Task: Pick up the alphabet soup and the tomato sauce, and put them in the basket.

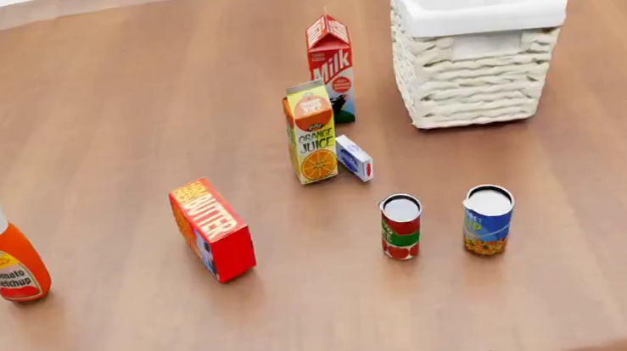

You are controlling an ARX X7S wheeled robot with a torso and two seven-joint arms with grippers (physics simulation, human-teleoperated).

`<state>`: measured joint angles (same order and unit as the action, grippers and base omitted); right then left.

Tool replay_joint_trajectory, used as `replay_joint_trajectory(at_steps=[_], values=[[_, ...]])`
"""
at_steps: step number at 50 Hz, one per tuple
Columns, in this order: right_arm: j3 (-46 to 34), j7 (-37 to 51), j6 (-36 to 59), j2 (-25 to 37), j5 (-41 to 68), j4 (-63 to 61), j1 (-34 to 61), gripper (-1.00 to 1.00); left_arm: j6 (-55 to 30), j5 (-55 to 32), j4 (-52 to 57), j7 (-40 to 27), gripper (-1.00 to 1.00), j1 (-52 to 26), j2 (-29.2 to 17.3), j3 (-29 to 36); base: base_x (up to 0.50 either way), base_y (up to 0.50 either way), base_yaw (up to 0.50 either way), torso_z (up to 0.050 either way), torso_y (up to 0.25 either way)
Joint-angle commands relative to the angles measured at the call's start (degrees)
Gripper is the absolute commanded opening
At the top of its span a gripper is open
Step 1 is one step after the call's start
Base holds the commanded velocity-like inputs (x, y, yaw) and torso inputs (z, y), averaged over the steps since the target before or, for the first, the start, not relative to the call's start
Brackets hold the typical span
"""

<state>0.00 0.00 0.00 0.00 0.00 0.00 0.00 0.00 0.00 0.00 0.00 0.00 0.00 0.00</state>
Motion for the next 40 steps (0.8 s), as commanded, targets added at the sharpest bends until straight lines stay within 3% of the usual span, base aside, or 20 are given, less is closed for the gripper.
replay_joint_trajectory(at_steps=[1,6,15,20,24,26,36,37,39,40], values=[[-1.8,1.8,-0.4,1.4,1.4,0.8,0.4,1.00,0.7,-0.6,-1.0,-0.5,1.00,-0.4,-0.6,0.5,0.00,0.00,0.00,0.000,0.000],[-1.6,0.9,4.2,2.0,6.8,-1.7,0.4,1.00,-1.3,0.3,4.6,-1.4,1.00,1.6,-2.9,2.5,0.00,0.00,0.00,0.000,0.000],[-2.4,3.5,2.3,3.2,6.2,-0.6,1.6,1.00,-4.0,0.7,8.4,-3.4,1.00,1.6,-4.6,2.4,0.00,0.00,0.00,0.000,0.000],[-1.7,5.9,3.9,4.5,5.1,-8.8,5.1,1.00,-10.7,3.2,21.9,-3.4,1.00,2.6,-8.1,1.6,0.00,0.00,0.00,0.000,0.000],[-0.6,7.3,7.0,5.2,6.0,-15.7,8.5,1.00,-11.4,7.2,31.3,-3.0,1.00,2.8,-11.2,2.1,0.00,0.00,0.00,0.000,0.000],[0.0,7.7,9.9,5.9,6.7,-19.1,10.0,1.00,-10.9,5.1,34.4,-1.8,1.00,3.1,-11.6,1.7,0.00,0.00,0.00,0.000,0.000],[3.7,9.6,16.9,8.6,10.4,-34.5,11.7,1.00,-21.1,12.3,58.0,-1.1,1.00,0.3,-13.9,0.2,0.00,0.00,0.00,0.000,0.000],[4.5,9.5,18.0,8.9,11.7,-36.9,11.9,1.00,-20.7,14.4,60.0,0.8,1.00,-0.4,-10.8,-1.7,0.00,0.00,0.00,0.000,0.000],[4.4,9.0,14.3,8.9,11.2,-36.7,10.5,1.00,-15.9,18.9,60.0,13.0,1.00,-1.5,-0.3,-6.8,0.00,0.00,0.00,0.000,0.000],[4.5,9.2,14.6,9.2,10.9,-38.5,10.4,1.00,-15.2,18.5,60.0,13.3,1.00,-1.7,-0.1,-7.3,0.00,0.00,0.00,0.000,0.000]])
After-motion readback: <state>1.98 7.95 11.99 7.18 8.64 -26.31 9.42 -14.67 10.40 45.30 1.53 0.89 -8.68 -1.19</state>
